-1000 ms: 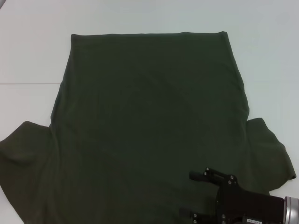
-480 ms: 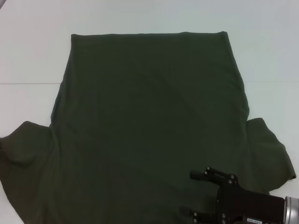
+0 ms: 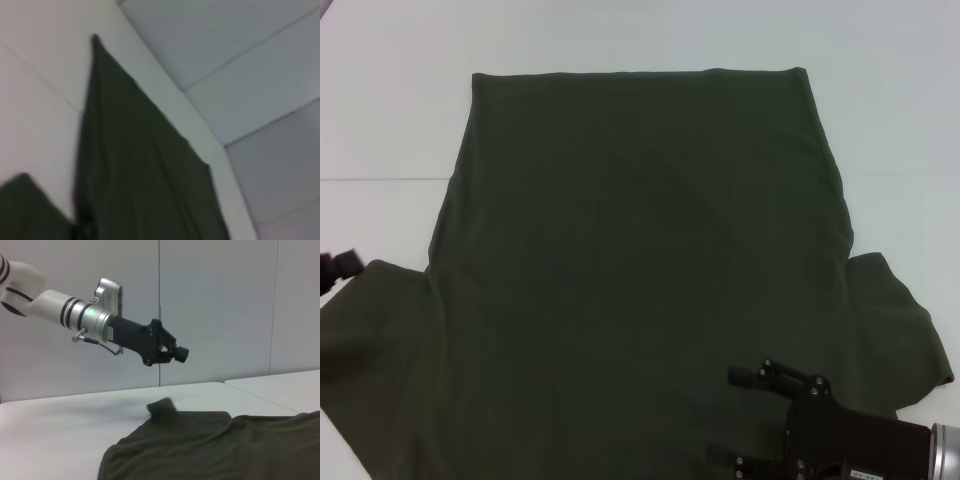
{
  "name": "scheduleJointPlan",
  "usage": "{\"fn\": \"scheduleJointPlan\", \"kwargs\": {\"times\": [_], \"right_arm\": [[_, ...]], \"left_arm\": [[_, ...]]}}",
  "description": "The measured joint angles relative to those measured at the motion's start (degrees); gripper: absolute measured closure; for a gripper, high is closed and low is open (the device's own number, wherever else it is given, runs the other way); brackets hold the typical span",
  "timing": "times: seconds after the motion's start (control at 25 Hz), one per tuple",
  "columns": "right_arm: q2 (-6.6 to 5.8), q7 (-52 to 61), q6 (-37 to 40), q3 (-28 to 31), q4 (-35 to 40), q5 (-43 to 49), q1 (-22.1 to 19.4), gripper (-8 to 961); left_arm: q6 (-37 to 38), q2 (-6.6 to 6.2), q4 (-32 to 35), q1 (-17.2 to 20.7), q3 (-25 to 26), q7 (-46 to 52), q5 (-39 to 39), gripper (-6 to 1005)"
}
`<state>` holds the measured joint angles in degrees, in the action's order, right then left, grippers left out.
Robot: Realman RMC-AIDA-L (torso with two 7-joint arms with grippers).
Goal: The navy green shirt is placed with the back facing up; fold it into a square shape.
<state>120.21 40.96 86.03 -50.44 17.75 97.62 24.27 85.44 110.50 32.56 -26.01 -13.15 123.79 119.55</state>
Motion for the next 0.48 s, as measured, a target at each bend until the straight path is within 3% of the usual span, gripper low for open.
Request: {"fn": "scheduleJointPlan", "kwargs": {"times": [0.16, 0.48], "right_arm": [[0.02, 0.0, 0.1, 0.0, 0.0, 0.0, -0.1, 56], [0.02, 0.0, 0.1, 0.0, 0.0, -0.7, -0.1, 56]], "left_arm": [[2.9, 0.0, -0.8, -0.1, -0.2, -0.5, -2.6, 962], [-1.1, -0.34, -0.2, 3.2, 0.6, 3.3, -0.7, 957]]}}
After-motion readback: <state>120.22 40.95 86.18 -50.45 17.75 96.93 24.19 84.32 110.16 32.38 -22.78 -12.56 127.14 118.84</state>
